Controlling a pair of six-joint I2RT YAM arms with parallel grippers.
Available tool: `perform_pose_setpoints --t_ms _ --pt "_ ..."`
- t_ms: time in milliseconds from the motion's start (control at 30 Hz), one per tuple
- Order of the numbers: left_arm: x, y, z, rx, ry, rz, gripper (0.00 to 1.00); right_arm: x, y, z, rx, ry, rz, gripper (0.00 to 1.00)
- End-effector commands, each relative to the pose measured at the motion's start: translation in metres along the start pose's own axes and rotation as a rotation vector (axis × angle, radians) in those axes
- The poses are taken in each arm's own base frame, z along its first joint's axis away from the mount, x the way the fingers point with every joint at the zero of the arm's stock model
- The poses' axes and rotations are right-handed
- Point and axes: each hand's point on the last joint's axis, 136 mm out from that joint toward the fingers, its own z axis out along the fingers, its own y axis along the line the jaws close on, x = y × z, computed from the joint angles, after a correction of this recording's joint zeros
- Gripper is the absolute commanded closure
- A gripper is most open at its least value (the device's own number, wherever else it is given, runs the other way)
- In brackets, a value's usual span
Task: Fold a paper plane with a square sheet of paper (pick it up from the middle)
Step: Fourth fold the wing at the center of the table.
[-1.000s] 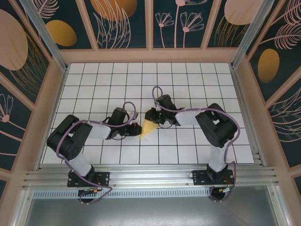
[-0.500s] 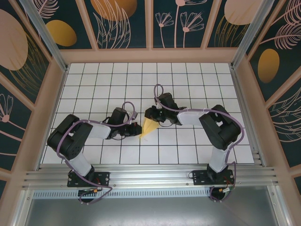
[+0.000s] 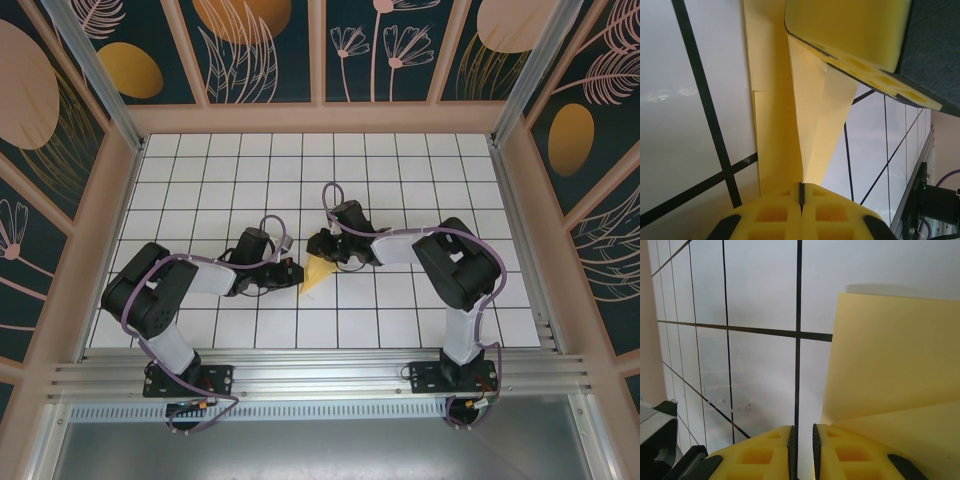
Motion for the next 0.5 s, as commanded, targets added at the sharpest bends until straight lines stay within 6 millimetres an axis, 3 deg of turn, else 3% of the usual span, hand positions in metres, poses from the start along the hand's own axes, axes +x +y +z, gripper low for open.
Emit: perform_pose_setpoints --t_ms 0,200,467 --pt "0.002 0.002 0.001 0.011 -0.001 -0.02 1.0 -0.015 0.016 -0.022 -0.008 -0.076 -0.038 0.78" --pt "0.0 0.006 0.001 -0.003 -0.015 -0.028 1.0 -0.009 0.011 -0.036 -0.001 -0.067 -0.035 0.76" --pt "0.001 0.013 0.001 -0.012 -0.028 -0.058 1.0 0.005 0.013 -0.023 -0.028 -0.008 -0.035 0.75"
